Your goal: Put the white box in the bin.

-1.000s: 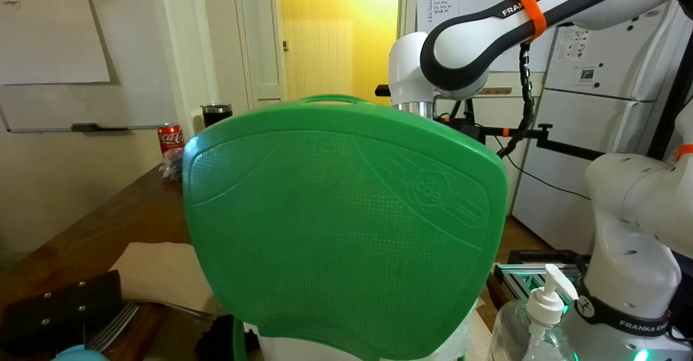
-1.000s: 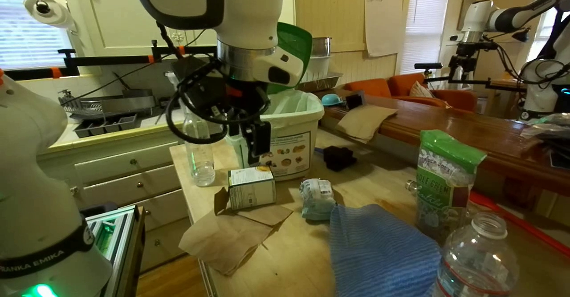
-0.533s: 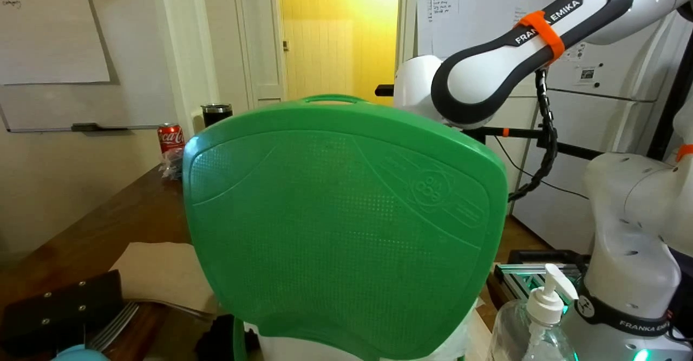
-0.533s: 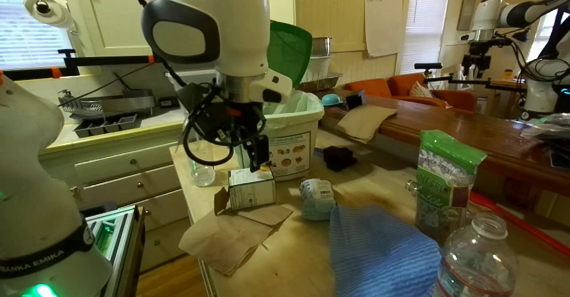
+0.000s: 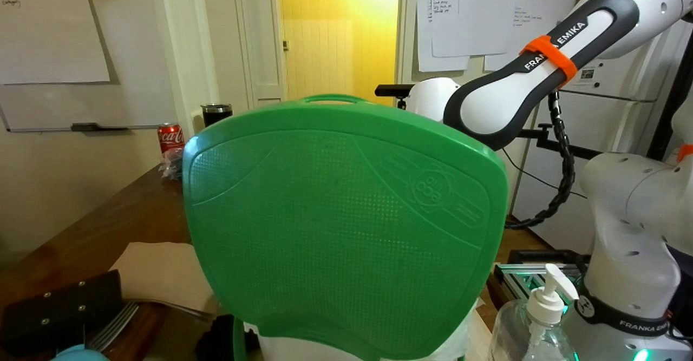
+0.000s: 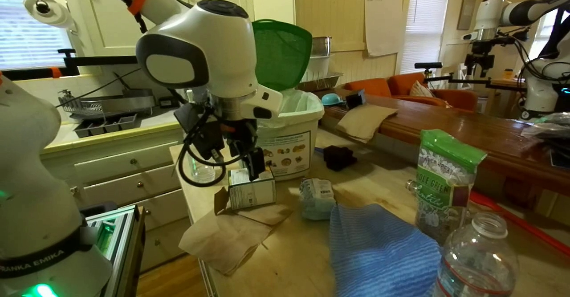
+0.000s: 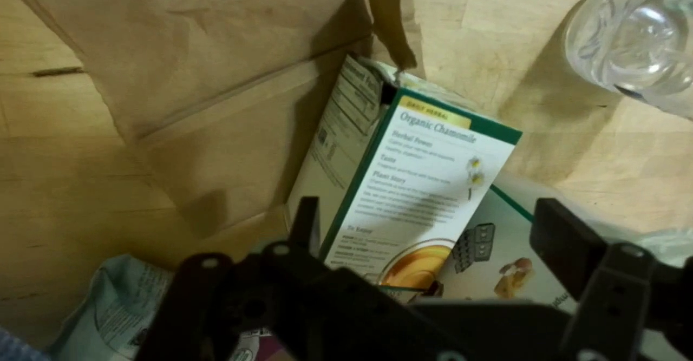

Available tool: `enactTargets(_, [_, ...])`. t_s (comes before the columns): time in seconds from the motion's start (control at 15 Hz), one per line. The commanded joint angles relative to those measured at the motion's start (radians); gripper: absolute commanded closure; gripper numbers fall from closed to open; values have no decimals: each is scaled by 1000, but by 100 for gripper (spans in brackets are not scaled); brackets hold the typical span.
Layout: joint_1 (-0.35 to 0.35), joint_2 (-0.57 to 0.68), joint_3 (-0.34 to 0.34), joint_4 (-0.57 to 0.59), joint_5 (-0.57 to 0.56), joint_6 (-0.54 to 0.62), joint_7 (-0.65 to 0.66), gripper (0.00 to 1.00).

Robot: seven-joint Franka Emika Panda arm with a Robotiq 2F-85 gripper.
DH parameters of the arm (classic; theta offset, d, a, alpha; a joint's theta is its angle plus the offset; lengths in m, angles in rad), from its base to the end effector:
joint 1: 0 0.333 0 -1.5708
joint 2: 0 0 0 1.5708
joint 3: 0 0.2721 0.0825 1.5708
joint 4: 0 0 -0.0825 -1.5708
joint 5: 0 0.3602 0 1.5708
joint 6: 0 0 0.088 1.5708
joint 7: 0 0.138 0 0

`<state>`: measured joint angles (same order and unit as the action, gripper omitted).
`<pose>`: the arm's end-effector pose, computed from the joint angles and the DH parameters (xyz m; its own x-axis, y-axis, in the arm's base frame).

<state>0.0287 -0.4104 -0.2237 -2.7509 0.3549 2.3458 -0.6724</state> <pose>0.3703 -0.0489 0.2860 0.9633 0.2148 0.1611 0.2545 -0.9217 -0.2927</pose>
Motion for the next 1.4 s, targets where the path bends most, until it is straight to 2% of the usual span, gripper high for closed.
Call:
enactTargets(0.0, [36, 35, -18, 1, 56, 69, -40, 0])
enactTargets(0.2, [46, 52, -28, 1, 78, 74, -63, 0])
enactTargets(0.47, [12, 75, -45, 1, 60, 79, -59, 0])
enactTargets(0.67, [15, 98, -57, 1, 75, 93, -76, 0])
enactTargets(0.93, [24, 141, -41, 1, 80, 139, -83, 0])
enactTargets(1.33, [-6, 212, -23, 1, 40, 210, -59, 0])
